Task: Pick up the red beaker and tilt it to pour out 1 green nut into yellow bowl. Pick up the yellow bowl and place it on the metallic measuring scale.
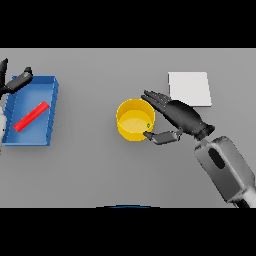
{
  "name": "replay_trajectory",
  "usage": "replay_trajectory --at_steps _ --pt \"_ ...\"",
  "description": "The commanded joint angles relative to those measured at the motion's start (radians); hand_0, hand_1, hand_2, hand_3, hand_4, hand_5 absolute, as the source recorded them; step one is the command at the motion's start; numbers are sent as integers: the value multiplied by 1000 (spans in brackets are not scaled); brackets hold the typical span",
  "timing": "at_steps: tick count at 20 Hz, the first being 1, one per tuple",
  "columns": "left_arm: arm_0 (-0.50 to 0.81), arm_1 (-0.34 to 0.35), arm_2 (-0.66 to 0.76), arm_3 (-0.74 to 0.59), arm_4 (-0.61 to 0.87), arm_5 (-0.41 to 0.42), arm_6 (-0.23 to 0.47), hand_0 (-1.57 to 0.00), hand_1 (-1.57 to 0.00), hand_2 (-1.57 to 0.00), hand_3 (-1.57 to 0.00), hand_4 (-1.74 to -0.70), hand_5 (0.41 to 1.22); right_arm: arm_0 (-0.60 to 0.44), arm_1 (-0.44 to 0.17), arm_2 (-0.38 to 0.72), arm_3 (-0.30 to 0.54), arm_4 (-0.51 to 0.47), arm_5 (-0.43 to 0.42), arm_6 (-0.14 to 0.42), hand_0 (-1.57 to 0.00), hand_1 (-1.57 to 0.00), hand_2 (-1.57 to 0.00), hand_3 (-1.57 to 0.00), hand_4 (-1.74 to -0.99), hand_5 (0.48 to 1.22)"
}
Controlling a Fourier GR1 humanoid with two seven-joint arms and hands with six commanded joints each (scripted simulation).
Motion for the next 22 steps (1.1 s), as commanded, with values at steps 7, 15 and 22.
replay_trajectory --at_steps 7,15,22 --pt "-19 -6 14 16 13 7 -12 1 1 1 1 -762 720 -149 -23 124 83 97 116 -27 1 1 1 1 -1212 638" --pt "1 -11 30 13 34 8 -40 1 1 1 1 -795 728 -209 -22 202 173 140 170 -94 1 1 1 1 -1234 660" --pt "-19 -3 36 14 37 2 -23 1 1 1 1 -797 723 -243 -5 249 258 175 188 -110 1 1 1 1 -1277 692"
